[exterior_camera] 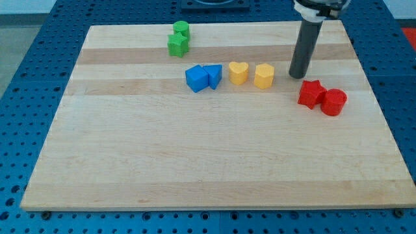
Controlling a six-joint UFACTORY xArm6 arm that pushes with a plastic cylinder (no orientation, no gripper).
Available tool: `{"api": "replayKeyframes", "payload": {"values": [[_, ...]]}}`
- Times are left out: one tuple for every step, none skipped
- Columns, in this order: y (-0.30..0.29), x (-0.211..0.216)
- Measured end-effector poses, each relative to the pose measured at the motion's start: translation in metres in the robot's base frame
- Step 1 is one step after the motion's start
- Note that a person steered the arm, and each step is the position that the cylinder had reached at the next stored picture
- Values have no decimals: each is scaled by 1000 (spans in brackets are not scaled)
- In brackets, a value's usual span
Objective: Slide the yellow hexagon closer to the yellow heart
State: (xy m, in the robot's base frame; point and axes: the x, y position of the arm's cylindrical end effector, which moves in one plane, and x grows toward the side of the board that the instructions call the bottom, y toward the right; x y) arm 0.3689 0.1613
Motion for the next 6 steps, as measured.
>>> {"api": "replayKeyframes", "payload": {"values": [[-7, 5], [-26, 5], [-43, 5], [-59, 5], [-61, 5], [-61, 5]]}}
